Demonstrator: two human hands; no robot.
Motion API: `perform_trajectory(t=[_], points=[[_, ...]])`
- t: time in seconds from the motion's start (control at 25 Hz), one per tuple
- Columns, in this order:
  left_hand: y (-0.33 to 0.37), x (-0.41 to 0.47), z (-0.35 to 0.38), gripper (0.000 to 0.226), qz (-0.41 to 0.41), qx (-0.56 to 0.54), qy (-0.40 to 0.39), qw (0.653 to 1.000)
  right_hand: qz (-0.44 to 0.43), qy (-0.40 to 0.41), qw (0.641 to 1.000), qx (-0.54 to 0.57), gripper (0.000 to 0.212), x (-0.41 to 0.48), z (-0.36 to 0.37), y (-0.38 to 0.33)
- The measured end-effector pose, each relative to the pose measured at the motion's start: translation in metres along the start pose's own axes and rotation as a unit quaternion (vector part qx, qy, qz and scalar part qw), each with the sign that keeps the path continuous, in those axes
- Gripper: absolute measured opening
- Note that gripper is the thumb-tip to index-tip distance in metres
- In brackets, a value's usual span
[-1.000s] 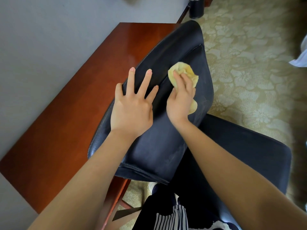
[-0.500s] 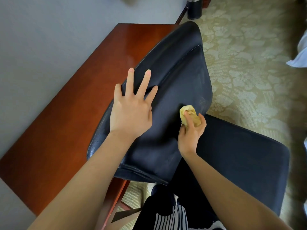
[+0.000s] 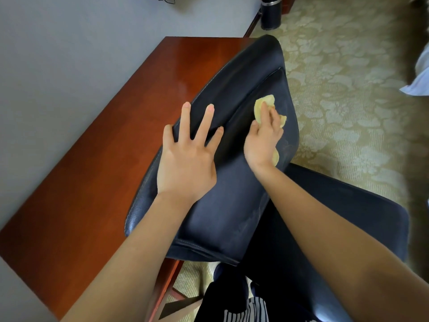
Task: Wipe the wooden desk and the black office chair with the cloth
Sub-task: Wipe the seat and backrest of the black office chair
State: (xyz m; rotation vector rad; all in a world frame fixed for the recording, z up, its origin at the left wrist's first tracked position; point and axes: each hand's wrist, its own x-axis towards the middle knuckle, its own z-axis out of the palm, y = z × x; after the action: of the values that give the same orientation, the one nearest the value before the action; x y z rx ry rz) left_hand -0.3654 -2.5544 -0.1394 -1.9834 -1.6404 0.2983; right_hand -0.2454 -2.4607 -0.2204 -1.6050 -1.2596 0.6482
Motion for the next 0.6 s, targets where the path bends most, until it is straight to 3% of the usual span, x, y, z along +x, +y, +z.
perform_trajectory(t=[0.12,0.2,0.32,0.44,0.6], points=[[0.0,-0.002,-0.003,0.054,-0.007,-0.016,0.01,1.0,-0.113,-0.019,0.993,0.018,0.049,-0.043,-0.005,0.006],[0.003,0.002,-0.007,0.052,-0.035,-0.05,0.023,0.998,-0.126,-0.028,0.991,0.017,0.051,-0.068,-0.007,0.025],[0.01,0.026,-0.014,0.051,-0.051,-0.071,0.03,0.996,-0.053,-0.065,0.996,0.007,0.061,-0.083,-0.01,0.064],[0.015,0.063,-0.011,0.055,0.026,-0.018,-0.011,0.999,0.046,-0.082,0.996,-0.009,0.058,-0.079,-0.011,0.091],[0.014,0.126,-0.003,0.059,0.105,-0.006,-0.049,0.993,0.142,-0.046,0.989,0.009,0.052,-0.045,-0.005,0.114]])
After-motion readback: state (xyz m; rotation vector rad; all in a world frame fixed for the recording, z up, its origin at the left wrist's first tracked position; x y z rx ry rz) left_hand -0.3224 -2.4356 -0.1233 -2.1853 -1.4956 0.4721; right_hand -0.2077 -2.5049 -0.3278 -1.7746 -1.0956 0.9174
